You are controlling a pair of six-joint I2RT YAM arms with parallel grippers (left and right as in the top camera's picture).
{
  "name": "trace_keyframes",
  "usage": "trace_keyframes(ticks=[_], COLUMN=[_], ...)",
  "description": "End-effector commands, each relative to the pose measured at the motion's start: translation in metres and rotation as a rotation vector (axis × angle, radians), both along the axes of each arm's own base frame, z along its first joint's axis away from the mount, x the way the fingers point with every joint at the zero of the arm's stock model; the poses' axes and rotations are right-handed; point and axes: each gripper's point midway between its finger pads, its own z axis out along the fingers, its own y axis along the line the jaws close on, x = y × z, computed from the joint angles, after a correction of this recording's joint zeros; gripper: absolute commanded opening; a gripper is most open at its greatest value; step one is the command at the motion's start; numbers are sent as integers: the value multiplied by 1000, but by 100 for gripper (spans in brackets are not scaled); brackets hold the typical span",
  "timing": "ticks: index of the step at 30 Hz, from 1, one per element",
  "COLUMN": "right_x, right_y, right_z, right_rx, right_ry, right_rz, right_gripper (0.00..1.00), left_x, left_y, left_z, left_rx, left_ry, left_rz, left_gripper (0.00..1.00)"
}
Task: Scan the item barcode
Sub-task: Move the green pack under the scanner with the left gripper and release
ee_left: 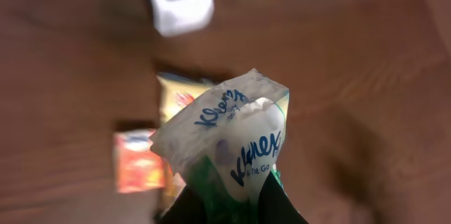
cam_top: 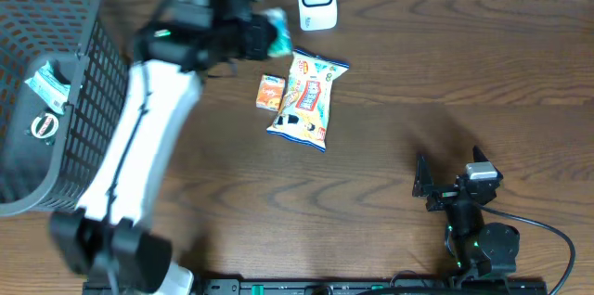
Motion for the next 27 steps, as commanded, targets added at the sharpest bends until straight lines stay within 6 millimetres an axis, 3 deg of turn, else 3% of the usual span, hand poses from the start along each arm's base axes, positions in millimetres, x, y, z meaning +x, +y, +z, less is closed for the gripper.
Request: trace_keyframes(ticks=[1,5,9,18,23,25,27], right_x=[0,0,0,0,0,0,0], right_y=[-1,-1,-1,-1,-1,-1,-1], right_z=[0,0,0,0,0,0,0], right_rx=[14,14,14,14,14,14,14], right_ry=[2,2,1,2,2,1,2], right_rz=[-4,-4,-4,-4,-4,-4,-4], right_gripper=[99,99,99,99,99,99,99], left_x=[-3,-11,-19,-36,-42,-40,-38], left_y=[-41,-83,-111,-134,-143,-145,-146], left_z=[-31,-67,-105,-173,-178,-177,-176], left_rx=[-14,11,44,111,118,111,108], left_ry=[91,140,197,322,326,314,307], left_rz=[-27,-112,-166,-219,-241,-243,-242], left_gripper=[8,7,8,9,25,47,47])
